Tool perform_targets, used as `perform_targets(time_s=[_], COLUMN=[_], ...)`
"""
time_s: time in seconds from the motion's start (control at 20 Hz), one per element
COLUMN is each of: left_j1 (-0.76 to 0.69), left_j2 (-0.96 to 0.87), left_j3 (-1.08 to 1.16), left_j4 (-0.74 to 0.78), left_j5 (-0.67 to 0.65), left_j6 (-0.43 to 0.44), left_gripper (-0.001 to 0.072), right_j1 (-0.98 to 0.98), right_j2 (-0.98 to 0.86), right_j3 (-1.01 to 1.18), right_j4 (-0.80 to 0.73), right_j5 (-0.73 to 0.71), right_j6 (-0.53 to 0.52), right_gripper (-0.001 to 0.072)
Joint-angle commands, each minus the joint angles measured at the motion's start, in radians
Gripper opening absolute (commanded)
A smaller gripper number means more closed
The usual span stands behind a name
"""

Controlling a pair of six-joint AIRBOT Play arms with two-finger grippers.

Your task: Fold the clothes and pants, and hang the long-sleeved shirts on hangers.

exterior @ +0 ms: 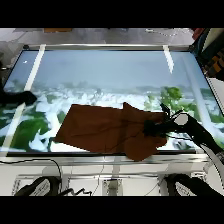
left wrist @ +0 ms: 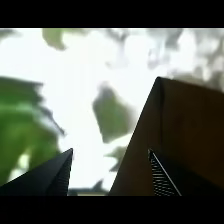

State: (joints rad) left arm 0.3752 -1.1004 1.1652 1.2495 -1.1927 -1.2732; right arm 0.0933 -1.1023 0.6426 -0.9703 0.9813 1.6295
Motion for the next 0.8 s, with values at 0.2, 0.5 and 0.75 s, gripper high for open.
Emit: perform_targets(time_s=[0.2,0.5,0.75], left_j1=[0.116,0.116,0.115], left_j2=[-0.177,-0.355,-0.470], left_j3=[-0.280,-0.290,-0.290], left_j4=[-0.054,-0.129,-0.156], left_j5=[-0.179,-0.199,-0.196], left_j6=[0.291,0.393,0.484], left_gripper=[0.0557,0.0495,0.0457], right_j1=[0.002,0.002,0.002], right_j2=[-0.001,-0.001,-0.001], right_j3=[0.002,0.002,0.002], right_j4=[-0.002,-0.002,0.009], right_j5=[-0.005,-0.006,-0.010], right_j6=[-0.028,-0.027,-0.027], right_gripper=[0.0013,0.0013,0.0013])
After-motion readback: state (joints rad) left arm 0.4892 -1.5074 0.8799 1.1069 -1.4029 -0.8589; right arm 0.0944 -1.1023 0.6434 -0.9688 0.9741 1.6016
